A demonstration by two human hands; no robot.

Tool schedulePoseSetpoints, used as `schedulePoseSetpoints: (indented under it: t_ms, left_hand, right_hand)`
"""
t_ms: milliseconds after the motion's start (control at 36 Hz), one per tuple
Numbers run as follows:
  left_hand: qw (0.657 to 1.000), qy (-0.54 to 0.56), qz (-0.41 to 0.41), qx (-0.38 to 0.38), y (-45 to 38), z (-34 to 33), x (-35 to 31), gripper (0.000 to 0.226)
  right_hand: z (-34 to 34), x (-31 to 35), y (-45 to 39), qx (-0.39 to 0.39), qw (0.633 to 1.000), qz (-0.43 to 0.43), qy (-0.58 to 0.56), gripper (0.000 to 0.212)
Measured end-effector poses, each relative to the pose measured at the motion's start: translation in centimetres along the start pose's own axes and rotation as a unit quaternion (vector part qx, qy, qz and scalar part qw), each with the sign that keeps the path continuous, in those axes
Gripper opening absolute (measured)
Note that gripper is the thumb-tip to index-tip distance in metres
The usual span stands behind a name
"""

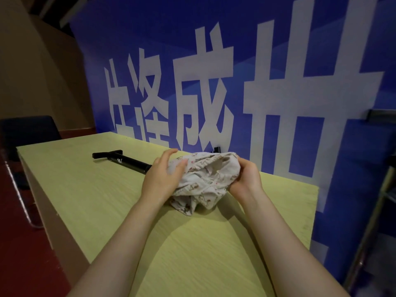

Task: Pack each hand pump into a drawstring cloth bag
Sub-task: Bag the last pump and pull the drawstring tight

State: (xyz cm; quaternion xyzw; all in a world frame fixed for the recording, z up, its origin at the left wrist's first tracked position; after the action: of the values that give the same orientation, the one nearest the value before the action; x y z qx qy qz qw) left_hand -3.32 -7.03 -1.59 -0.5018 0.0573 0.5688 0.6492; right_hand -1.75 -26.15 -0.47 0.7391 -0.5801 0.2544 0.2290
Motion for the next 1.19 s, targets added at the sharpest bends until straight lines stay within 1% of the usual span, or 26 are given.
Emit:
schedulePoseSetpoints:
  t_ms: [56, 83, 139, 167, 222, 250, 306, 361, 417, 472, 528, 583, 667, 722, 750, 778, 806, 833, 861, 917, 944, 972, 1028, 1083, 1139, 1194]
  left_hand:
    - [0.994, -0.050, -0.048, 0.079, 0.4, -0.1, -0.6, 0.064]
    - [0.988, -0.073, -0.069, 0.114, 0.6, -0.3, -0.8, 0.068]
    - [0.981, -0.094, -0.099, 0.141, 0.9, -0.7, -0.6, 0.061]
    - [0.981, -0.086, -0.104, 0.137, 0.9, -0.9, -0.4, 0.051]
    - [0.986, -0.059, -0.097, 0.121, 0.6, -1.0, 0.3, 0.026]
    - [0.987, -0.057, -0.097, 0.115, 0.4, -1.0, 0.7, 0.020]
    - [0.986, -0.067, -0.111, 0.103, 0.2, -0.8, 1.2, 0.015]
    - [0.987, -0.057, -0.122, 0.084, 0.1, -0.7, 1.1, 0.013]
    - [0.990, -0.023, -0.119, 0.065, 0.4, -0.9, 0.3, 0.018]
    - [0.991, 0.018, -0.110, 0.068, 0.7, -1.5, -0.6, 0.025]
    - [0.991, 0.021, -0.109, 0.079, 1.0, -2.3, -1.1, 0.035]
    - [0.991, -0.004, -0.105, 0.078, 1.0, -2.9, -1.1, 0.036]
    - [0.994, -0.011, -0.086, 0.064, 0.7, -2.9, -0.6, 0.021]
    - [0.997, 0.027, -0.047, 0.052, 0.5, -2.5, -0.4, 0.022]
    - [0.996, 0.072, -0.018, 0.038, 0.3, -2.1, -0.4, 0.023]
    - [0.991, 0.132, 0.017, 0.021, 0.2, -1.5, -0.4, 0.024]
    - [0.978, 0.200, 0.058, 0.008, 0.0, -0.9, -0.4, 0.026]
    - [0.955, 0.277, 0.103, 0.003, -0.1, -0.4, -0.5, 0.027]
    - [0.922, 0.358, 0.147, 0.009, -0.1, 0.0, -0.6, 0.029]
    - [0.840, 0.492, 0.226, 0.030, 0.0, 0.5, -0.8, 0.035]
    - [0.810, 0.526, 0.255, 0.043, 0.0, 0.6, -0.7, 0.038]
    - [0.790, 0.546, 0.274, 0.051, 0.0, 0.8, -0.8, 0.040]
    - [0.764, 0.576, 0.286, 0.040, -0.3, 1.1, -0.4, 0.041]
    - [0.749, 0.596, 0.291, -0.006, -0.7, 1.5, 0.4, 0.042]
    - [0.750, 0.594, 0.283, -0.068, -1.0, 1.7, 1.1, 0.045]
    - [0.757, 0.582, 0.263, -0.137, -1.0, 1.9, 1.3, 0.044]
  right_hand:
    - [0.0, 0.2, 0.3, 0.015, 1.000, 0.007, -0.022, 0.038]
    - [0.0, 0.3, 0.5, 0.020, 0.999, 0.009, -0.034, 0.041]
    - [0.1, 0.4, 0.6, 0.025, 0.998, 0.005, -0.055, 0.048]
    - [0.2, 0.4, 0.6, 0.021, 0.998, 0.007, -0.059, 0.050]
    - [0.1, 0.3, 0.6, 0.005, 0.998, 0.004, -0.056, 0.040]
    - [0.0, 0.3, 0.6, -0.005, 0.999, 0.002, -0.050, 0.033]
    - [-0.2, 0.2, 0.8, -0.009, 0.999, -0.002, -0.033, 0.031]
    - [-0.4, 0.1, 1.1, 0.005, 0.999, -0.004, -0.036, 0.034]
    - [-0.7, 0.0, 1.4, 0.024, 0.999, -0.003, -0.024, 0.038]
    - [-1.0, -0.3, 1.3, 0.048, 0.999, -0.015, -0.009, 0.047]
    - [-1.2, -0.7, 1.1, 0.069, 0.997, -0.024, 0.014, 0.055]
    - [-1.3, -0.9, 0.8, 0.086, 0.995, -0.038, 0.034, 0.051]
    - [-1.2, -1.0, 0.5, 0.083, 0.994, -0.032, 0.065, 0.039]
    - [-0.9, -1.0, 0.2, 0.056, 0.994, 0.003, 0.095, 0.033]
    - [-0.6, -1.0, 0.0, 0.037, 0.989, 0.044, 0.139, 0.029]
    - [-0.5, -0.9, -0.2, 0.017, 0.972, 0.096, 0.215, 0.021]
    - [-0.4, -0.9, -0.2, -0.002, 0.941, 0.143, 0.307, 0.013]
    - [-0.4, -1.0, -0.1, -0.015, 0.904, 0.177, 0.389, 0.007]
    - [-0.4, -1.2, -0.1, -0.020, 0.870, 0.197, 0.451, 0.005]
    - [-0.2, -1.8, -0.1, -0.005, 0.819, 0.212, 0.533, 0.005]
    - [-0.1, -2.1, -0.2, 0.004, 0.798, 0.215, 0.563, 0.005]
    - [0.1, -2.3, -0.4, 0.008, 0.775, 0.217, 0.593, 0.006]
    - [0.5, -2.4, -0.9, -0.010, 0.729, 0.221, 0.648, 0.006]
    - [0.8, -2.2, -1.1, -0.040, 0.700, 0.217, 0.679, 0.005]
    - [0.8, -2.1, -1.1, -0.067, 0.698, 0.202, 0.684, 0.001]
    - [0.8, -2.2, -1.1, -0.099, 0.701, 0.193, 0.680, 0.009]
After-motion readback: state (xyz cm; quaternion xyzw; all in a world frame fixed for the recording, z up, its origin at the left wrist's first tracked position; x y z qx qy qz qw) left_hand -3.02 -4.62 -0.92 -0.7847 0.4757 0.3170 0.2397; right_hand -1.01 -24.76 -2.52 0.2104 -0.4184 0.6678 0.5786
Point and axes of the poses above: each hand's wrist, its own y-axis away from the middle knuckle, its own z-axis out of the back of the hand, x = y × z, the point moved 1 cm from there along -y, towards the middle knuckle, and after that the axes turned 4 degrees about -z, right-handed, at the moved point
